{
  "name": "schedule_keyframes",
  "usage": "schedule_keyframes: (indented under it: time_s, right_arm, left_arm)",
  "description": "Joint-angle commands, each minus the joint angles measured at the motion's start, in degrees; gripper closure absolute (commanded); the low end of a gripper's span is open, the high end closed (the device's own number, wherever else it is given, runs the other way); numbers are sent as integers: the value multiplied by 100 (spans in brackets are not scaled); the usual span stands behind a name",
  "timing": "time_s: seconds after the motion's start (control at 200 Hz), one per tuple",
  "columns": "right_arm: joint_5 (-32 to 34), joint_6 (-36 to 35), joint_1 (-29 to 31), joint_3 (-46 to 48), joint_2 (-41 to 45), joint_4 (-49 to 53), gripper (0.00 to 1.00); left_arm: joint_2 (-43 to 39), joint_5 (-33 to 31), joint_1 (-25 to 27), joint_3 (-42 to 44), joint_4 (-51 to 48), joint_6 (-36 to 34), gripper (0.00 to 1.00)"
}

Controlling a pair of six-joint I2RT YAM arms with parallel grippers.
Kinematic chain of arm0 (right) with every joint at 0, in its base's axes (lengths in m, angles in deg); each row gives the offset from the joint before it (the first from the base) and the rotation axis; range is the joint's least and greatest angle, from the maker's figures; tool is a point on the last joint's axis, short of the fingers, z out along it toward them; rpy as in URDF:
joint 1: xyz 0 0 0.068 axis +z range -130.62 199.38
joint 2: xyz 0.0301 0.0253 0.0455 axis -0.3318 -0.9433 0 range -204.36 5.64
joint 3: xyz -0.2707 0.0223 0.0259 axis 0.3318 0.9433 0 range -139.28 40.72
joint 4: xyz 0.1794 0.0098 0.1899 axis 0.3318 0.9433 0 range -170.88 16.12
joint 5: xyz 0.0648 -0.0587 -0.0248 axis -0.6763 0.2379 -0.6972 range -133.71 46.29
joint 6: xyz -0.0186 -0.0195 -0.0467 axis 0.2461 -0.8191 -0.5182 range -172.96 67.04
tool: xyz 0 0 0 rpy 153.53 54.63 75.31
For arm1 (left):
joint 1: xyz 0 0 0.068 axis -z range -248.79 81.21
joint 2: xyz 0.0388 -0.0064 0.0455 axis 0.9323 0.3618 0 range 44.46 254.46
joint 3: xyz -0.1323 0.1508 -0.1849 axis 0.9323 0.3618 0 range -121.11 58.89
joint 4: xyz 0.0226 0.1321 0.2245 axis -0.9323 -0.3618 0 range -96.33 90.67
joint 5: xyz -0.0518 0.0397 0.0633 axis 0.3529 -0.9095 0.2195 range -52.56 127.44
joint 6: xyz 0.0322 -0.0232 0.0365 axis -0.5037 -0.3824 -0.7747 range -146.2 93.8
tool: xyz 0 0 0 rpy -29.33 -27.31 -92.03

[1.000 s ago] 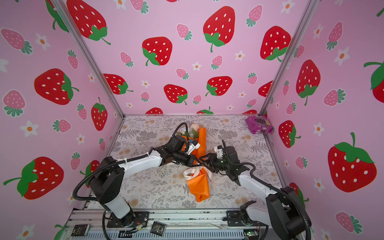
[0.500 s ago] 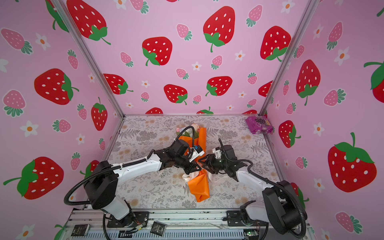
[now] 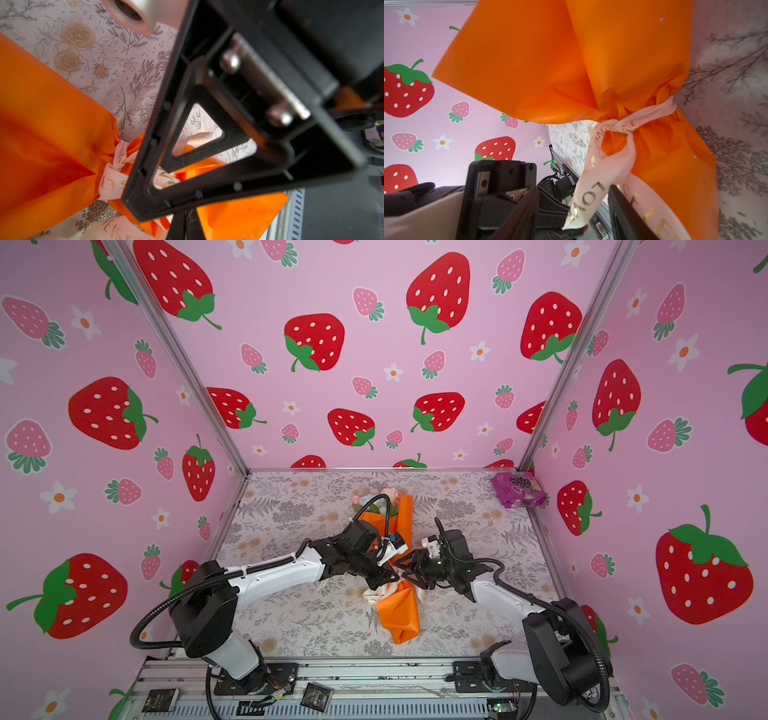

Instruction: Tie the bouquet of fake flowers

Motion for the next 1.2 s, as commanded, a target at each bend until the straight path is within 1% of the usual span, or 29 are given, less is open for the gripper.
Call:
schedule_keyframes:
  time_s: [0.0, 0.06, 0.085, 0.135, 0.2, 0.27, 0.28, 0.295, 0.33, 0.44, 0.495, 0.625, 0.735, 0.84, 0.905, 0.975, 1.06, 1.115, 1.195]
  right_arm:
    - [-118, 101, 52, -106, -72, -118, 45]
    - [-119, 55, 61, -127, -98, -77, 48]
    - [-119, 25, 66, -143, -115, -62, 53]
    - [-118, -8, 70, -154, -118, -37, 57]
    - [-45, -21, 70, -145, -101, -30, 66]
    - [150, -149, 70, -177, -17, 108, 81]
    - [179, -175, 68, -187, -7, 151, 83]
    - [219, -248, 70, -212, 9, 221, 85]
    - [334, -386, 70, -275, 56, 398, 88]
    - [698, -793, 62, -432, 184, 892, 94]
    - [805, -934, 61, -437, 215, 958, 96]
    - [1096, -1518, 51, -638, 148, 1562, 98]
    - [1341, -2096, 46, -929, 6, 2216, 98]
    - [1360, -2421, 43, -1064, -79, 2463, 98]
    - [1325, -2502, 52, -1083, -103, 2471, 98]
    - [1422, -2636, 48, -1142, -134, 2648, 98]
    - [1501, -2749, 46, -1143, -115, 2736, 98]
    - [1593, -2790, 47, -1144, -103, 2758, 98]
    - [1639, -2777, 44, -1118, -99, 2703, 98]
  left_arm:
    - [78, -67, 32, -288, -127, -224, 96]
    - [78, -73, 30, -303, -127, -239, 96]
    - [73, -72, 35, -302, -127, -248, 96]
    - [69, -81, 36, -300, -119, -250, 96]
    - [60, -106, 40, -302, -165, -259, 96]
    - [36, -106, 39, -299, -211, -244, 95]
    - [34, -94, 39, -303, -219, -242, 92]
    - [30, -79, 40, -307, -240, -241, 90]
    - [19, -53, 41, -328, -297, -221, 87]
    - [-41, 170, 15, -336, -382, -118, 77]
    - [-79, 343, -20, -309, -382, -15, 73]
    - [-189, 688, -175, -233, -279, 233, 70]
    - [-269, 968, -430, -91, 87, 610, 69]
    - [-162, 1168, -572, -159, 338, 879, 71]
    - [30, 1159, -567, -395, 94, 733, 72]
    - [250, 996, -528, -653, -185, 567, 77]
    - [430, 860, -502, -788, -233, 498, 78]
    - [518, 899, -469, -833, -237, 440, 80]
    - [618, 833, -381, -861, -310, 251, 84]
